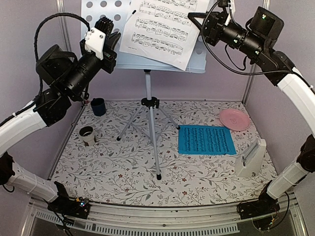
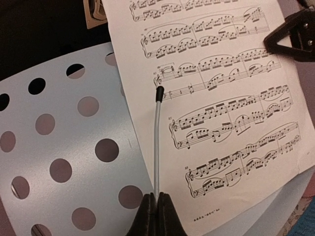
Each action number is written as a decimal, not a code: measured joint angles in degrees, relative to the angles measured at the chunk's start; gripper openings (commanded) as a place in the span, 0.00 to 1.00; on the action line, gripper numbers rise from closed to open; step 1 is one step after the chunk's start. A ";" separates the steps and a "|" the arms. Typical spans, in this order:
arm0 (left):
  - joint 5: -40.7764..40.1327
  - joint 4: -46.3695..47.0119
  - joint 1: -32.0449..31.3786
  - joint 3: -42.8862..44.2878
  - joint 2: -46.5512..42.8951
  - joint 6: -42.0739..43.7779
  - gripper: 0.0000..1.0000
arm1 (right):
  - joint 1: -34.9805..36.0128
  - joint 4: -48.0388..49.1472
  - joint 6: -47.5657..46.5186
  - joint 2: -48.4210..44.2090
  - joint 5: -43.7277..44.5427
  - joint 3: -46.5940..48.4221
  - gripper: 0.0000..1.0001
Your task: Set up the instrument practice props
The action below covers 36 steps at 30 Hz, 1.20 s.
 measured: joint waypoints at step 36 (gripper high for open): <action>6.16 3.13 0.85 -1.18 0.07 -2.29 0.00 | 0.00 7.96 -1.44 18.84 -19.56 17.73 0.00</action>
